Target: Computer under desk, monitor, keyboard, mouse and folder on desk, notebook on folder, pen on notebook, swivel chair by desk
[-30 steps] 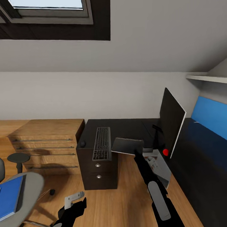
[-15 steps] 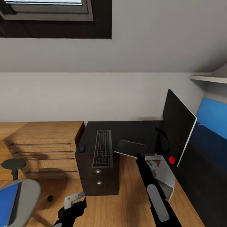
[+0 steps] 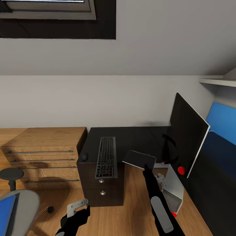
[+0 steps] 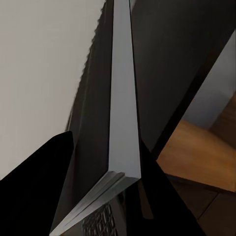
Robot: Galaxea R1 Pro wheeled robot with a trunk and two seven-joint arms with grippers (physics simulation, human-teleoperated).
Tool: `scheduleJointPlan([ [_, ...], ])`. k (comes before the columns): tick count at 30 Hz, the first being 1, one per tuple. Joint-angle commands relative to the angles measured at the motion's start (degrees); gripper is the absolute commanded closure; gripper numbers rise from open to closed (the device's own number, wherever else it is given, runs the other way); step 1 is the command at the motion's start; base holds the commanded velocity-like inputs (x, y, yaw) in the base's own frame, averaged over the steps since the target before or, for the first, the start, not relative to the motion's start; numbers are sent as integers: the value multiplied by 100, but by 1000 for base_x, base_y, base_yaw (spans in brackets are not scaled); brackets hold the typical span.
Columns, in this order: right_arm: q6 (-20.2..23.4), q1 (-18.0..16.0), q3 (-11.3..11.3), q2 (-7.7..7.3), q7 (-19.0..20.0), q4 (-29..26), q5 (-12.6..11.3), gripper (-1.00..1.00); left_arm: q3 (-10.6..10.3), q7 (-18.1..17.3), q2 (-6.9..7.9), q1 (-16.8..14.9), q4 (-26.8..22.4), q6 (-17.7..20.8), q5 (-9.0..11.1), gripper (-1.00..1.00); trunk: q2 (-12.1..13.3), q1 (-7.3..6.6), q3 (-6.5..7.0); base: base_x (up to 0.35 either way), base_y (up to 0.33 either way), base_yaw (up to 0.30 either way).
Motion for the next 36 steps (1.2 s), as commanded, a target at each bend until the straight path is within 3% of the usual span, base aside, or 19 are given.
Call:
scheduleJointPlan([
  [1,-30,-6,5,0,3,16,-55,100,-10,43,1,-1,-1,18,53,-100,-3,3,-5,181,0,0],
  [6,-33,-17,-19,-1,0,49,-50,100,-20,41,10,-1,140,25,65,-100,-3,3,-5,74,0,0],
  [12,-34,-20,-110,-14,0,49,-49,100,-16,25,24,-9,1414,-11,54,-100,-3,3,-5,10,0,0],
  [15,-34,-26,-155,-15,0,53,-49,100,-12,28,30,-10,1744,-67,46,-100,-3,3,-5,1,0,0],
  [19,-34,-30,-182,-15,0,63,-52,100,-1,25,50,-10,2267,-696,41,-100,-3,3,-5,27,0,0],
  [24,-36,-36,-206,-15,0,88,-49,100,-4,10,60,-10,2450,-1106,33,-100,-3,3,-5,214,0,0],
  [36,-51,-137,-256,-27,0,535,-48,100,-14,3,62,-10,2495,-1239,43,-100,-3,3,-5,243,0,0],
])
